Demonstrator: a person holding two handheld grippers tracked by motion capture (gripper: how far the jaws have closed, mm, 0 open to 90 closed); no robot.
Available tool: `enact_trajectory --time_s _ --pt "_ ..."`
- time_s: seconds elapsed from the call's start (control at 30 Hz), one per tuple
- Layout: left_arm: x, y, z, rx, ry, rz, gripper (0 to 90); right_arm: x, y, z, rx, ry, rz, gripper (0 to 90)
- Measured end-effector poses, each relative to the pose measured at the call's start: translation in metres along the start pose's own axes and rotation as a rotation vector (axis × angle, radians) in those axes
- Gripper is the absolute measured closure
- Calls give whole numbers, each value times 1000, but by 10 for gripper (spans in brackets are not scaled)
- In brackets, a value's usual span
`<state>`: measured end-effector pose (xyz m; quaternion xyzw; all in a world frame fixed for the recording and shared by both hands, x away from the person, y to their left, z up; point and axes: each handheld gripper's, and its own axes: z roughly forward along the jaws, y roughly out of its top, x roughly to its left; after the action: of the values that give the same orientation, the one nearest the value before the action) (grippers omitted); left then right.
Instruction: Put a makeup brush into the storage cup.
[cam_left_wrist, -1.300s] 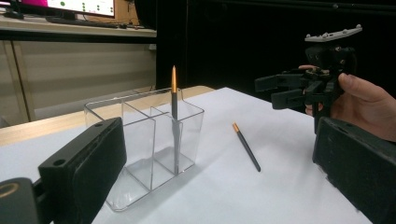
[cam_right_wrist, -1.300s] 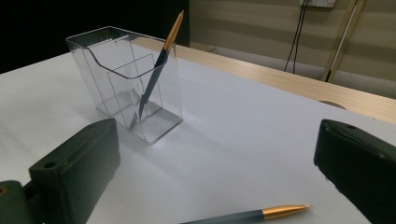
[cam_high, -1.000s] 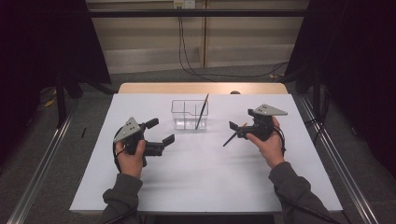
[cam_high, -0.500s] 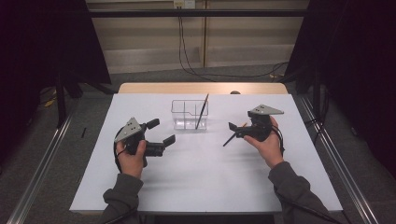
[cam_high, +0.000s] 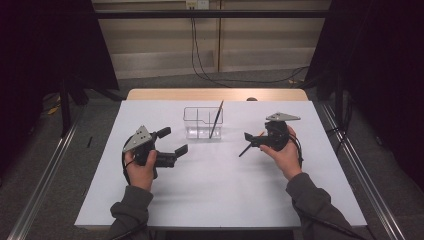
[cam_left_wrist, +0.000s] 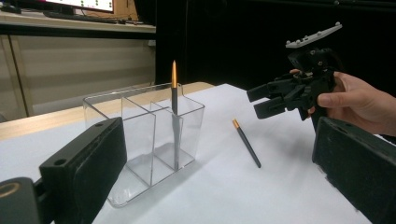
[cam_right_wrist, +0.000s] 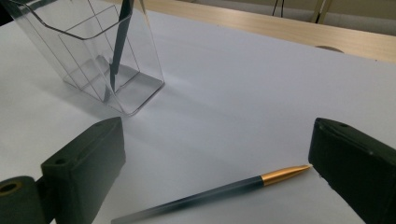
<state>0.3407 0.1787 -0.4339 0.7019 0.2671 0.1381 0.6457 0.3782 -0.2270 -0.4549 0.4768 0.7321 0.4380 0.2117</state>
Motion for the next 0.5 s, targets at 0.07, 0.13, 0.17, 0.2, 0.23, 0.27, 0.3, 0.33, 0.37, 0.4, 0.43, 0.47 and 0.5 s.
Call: enact_trajectory --time_s 0.07,0.13,0.17,0.2,0.23,0.27,0.3,0.33,0.37,0.4,0.43,0.47,0.5 --pt "0 0 0 1 -1 -1 30 0 0 0 10 -8 14 36" --pt "0 0 0 3 10 5 30 -1 1 1 20 -10 35 37" --pt "0 0 0 7 9 7 30 -1 2 1 29 -11 39 37" --pt "0 0 0 8 4 7 30 -1 3 1 33 -15 43 38" --pt "0 0 0 8 4 7 29 -2 4 1 43 -22 49 38" --pt "0 0 1 8 5 6 30 -2 5 0 47 -25 54 38" --pt "0 0 1 8 5 6 30 -2 6 1 55 -33 64 38" --pt "0 0 1 9 5 8 30 -3 7 1 63 -39 66 38" --pt "0 0 1 8 4 8 30 -3 8 1 72 -43 74 39" --pt "0 0 1 10 3 8 30 -4 9 1 82 -48 76 39" --pt "0 0 1 9 5 9 29 -4 10 1 90 -53 81 39" --pt "0 0 1 10 6 9 30 -4 11 1 99 -61 83 39" --pt "0 0 1 11 6 9 30 -4 12 1 108 -70 90 39"
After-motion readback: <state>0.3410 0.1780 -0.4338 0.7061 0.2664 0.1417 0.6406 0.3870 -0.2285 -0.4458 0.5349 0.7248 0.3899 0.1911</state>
